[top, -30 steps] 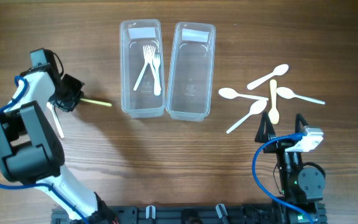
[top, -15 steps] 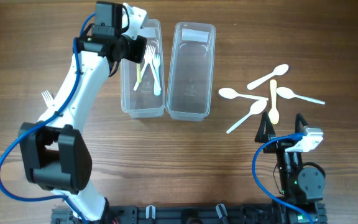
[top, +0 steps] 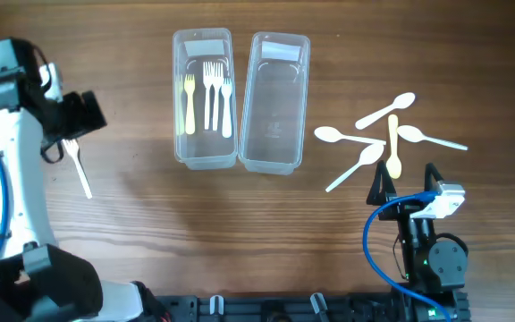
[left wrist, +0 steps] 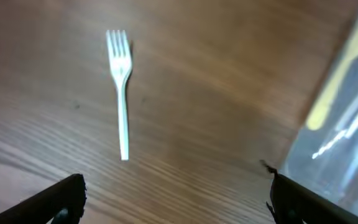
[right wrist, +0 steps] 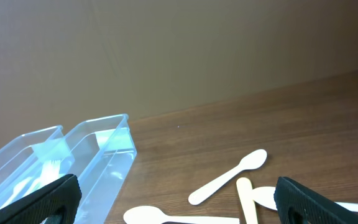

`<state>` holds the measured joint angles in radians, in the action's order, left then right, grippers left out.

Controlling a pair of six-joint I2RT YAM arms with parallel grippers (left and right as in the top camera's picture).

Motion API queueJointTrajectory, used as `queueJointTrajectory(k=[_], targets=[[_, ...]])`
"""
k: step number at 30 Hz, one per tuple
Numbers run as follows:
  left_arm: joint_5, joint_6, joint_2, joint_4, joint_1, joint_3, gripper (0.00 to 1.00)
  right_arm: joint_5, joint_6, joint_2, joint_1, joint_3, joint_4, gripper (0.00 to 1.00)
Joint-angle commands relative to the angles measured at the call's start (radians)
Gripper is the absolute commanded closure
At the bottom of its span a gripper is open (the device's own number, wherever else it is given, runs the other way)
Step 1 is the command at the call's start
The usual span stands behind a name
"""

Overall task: Pack container
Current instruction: 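Grasp the last white fork with the left gripper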

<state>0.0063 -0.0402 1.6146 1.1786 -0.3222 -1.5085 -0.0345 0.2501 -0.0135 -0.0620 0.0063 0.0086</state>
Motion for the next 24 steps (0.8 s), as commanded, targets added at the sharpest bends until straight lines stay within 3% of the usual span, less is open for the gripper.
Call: queueJointTrajectory(k=[1, 7, 15, 18, 22, 24], targets=[[-0.023, -0.017, 0.011, -0.129, -0.035, 0.137, 0.10, -0.017, 0.015, 0.006, -0.002, -0.001, 0.005, 0.00], [-0.055, -0.017, 0.084, -0.399, -0.059, 0.360, 0.06, -0.017, 0.015, 0.006, -0.002, -0.001, 0.006, 0.00], [-0.018, -0.017, 0.349, -0.583, -0.172, 0.372, 0.14, -0.017, 0.015, 0.006, -0.002, -0.001, 0.006, 0.00], [-0.014, -0.017, 0.365, -0.599, -0.172, 0.372, 0.96, -0.017, 0.014, 0.006, -0.002, -0.001, 0.005, 0.00], [-0.015, -0.017, 0.346, -0.595, -0.172, 0.365, 0.96, -0.017, 0.015, 0.006, -0.002, -0.001, 0.006, 0.00], [0.002, -0.017, 0.259, -0.560, -0.167, 0.264, 0.96, -0.017, 0.015, 0.006, -0.002, -0.001, 0.006, 0.00]])
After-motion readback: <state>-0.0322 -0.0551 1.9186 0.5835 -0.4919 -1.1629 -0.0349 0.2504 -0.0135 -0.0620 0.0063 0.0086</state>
